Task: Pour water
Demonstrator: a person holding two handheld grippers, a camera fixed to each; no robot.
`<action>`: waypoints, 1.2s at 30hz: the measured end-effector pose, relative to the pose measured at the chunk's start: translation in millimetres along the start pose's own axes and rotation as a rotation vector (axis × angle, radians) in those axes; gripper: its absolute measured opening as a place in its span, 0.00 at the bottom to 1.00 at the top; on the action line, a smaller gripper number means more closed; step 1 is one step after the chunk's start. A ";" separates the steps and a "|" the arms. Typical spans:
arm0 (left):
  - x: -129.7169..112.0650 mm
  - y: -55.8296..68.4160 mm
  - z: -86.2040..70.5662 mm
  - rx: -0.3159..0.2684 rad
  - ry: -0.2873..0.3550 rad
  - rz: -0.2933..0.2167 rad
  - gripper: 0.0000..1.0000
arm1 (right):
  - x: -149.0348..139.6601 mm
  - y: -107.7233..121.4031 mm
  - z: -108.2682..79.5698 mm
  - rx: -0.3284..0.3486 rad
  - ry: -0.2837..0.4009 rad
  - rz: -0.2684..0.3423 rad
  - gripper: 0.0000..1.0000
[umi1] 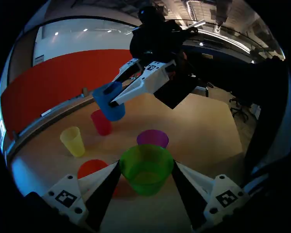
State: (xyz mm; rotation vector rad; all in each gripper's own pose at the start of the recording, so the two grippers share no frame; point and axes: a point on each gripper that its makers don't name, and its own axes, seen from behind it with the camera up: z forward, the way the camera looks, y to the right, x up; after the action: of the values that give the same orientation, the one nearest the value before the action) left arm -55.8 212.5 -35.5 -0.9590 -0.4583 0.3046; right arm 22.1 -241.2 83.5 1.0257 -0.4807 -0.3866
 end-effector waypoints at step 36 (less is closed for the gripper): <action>-38.3 14.5 18.0 -0.019 -0.068 0.022 0.89 | -58.5 -4.7 39.1 0.021 -0.113 -0.014 0.91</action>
State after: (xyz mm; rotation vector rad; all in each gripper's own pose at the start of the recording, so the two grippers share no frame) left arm -98.6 216.1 -48.0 -0.9747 -0.5138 0.3544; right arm -48.4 -241.0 84.6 1.0319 -0.5809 -0.4543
